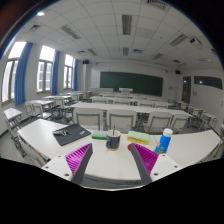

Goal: Pour water

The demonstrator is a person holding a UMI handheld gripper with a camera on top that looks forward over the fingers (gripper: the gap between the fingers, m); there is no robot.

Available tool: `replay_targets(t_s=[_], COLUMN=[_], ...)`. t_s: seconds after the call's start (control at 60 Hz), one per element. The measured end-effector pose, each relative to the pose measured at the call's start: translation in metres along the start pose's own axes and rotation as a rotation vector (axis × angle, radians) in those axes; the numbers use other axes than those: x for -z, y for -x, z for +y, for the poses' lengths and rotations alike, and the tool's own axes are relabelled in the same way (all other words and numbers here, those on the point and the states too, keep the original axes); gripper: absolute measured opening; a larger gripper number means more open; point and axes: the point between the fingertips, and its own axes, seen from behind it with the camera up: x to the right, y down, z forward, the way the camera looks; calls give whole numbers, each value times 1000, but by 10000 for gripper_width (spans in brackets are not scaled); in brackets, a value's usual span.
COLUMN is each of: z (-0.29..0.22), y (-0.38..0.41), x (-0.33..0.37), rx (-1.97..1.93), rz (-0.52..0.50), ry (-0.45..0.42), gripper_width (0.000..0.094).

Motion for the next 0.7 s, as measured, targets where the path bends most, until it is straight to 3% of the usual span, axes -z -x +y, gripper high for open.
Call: replay_targets(t_s=[0.417, 0.7], z=[30, 93], y=[-92, -211], x=[-3, -82], rx=[-49, -137], rz=[135, 292], ry=[-28, 23], gripper_width=[832, 827])
